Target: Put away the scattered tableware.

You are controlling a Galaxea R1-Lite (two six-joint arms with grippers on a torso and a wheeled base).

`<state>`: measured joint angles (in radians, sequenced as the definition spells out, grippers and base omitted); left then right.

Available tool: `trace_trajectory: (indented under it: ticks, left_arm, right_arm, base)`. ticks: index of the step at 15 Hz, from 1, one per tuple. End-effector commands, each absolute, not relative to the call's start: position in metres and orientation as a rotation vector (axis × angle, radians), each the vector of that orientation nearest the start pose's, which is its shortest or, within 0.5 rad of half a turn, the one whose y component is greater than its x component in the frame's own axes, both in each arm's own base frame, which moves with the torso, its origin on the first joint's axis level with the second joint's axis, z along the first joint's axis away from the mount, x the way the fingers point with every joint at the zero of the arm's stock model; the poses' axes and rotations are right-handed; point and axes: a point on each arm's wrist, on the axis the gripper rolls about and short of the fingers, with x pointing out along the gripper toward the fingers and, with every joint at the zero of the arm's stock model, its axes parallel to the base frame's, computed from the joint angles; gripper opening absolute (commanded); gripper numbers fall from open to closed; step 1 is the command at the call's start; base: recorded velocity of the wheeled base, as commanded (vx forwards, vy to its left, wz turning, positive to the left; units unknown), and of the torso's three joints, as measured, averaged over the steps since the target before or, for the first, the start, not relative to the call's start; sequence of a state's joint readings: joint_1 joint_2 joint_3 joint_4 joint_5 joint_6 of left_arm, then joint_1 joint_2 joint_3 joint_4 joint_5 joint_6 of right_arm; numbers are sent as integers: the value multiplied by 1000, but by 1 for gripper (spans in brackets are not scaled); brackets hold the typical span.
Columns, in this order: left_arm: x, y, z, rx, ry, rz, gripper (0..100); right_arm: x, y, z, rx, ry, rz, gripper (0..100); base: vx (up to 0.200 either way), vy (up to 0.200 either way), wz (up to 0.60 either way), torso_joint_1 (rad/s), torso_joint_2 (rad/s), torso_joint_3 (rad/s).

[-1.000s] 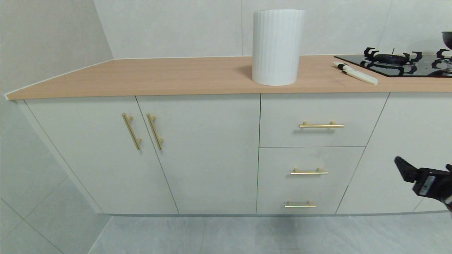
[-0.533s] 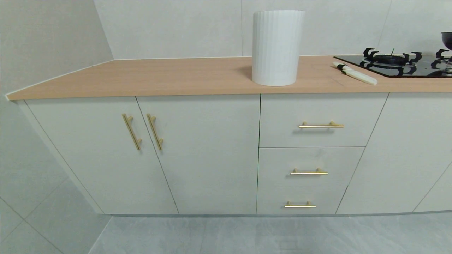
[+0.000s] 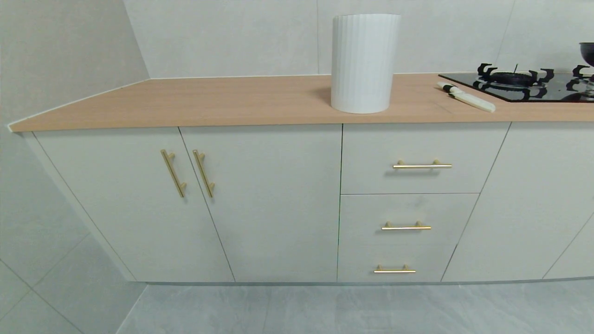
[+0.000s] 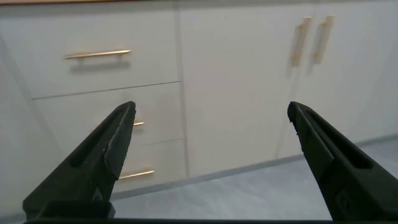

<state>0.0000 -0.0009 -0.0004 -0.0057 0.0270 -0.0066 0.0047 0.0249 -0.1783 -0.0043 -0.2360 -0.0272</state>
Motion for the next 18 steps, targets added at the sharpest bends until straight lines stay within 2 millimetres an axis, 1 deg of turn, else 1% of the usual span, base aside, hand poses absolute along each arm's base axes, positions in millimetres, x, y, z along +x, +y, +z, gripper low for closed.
trace_trajectory:
  ticks: [1, 3, 4, 5, 8, 10, 18]
  left_arm:
    - [-23, 1, 76, -6, -6, 28, 100]
    - [-23, 1, 77, -8, -8, 28, 100]
    - [-23, 1, 76, -8, -6, 28, 100]
    - [-23, 1, 76, -6, -6, 28, 100]
    - [-23, 1, 77, -6, -8, 28, 100]
    - [-23, 1, 77, -8, -8, 28, 100]
    - [-23, 1, 76, -6, -3, 25, 100]
  right_arm:
    - [-33, -4, 108, 0, -138, -192, 100]
    - [-25, -3, 90, -5, -100, -129, 100]
    - [-23, -2, 83, -5, -76, -97, 100]
    - [-23, -2, 81, 1, -54, -91, 100]
    - [-23, -1, 81, 1, -51, -44, 100]
    - [-23, 0, 74, 0, 14, 9, 100]
    - [-23, 0, 76, 31, -3, 6, 100]
  base:
    - [0, 0, 0, 0, 0, 0]
    - [0, 0, 0, 0, 0, 0]
    - [0, 0, 0, 0, 0, 0]
    - [0, 0, 0, 0, 0, 0]
    - [0, 0, 0, 0, 0, 0]
    - [0, 0, 0, 0, 0, 0]
    - [0, 0, 0, 0, 0, 0]
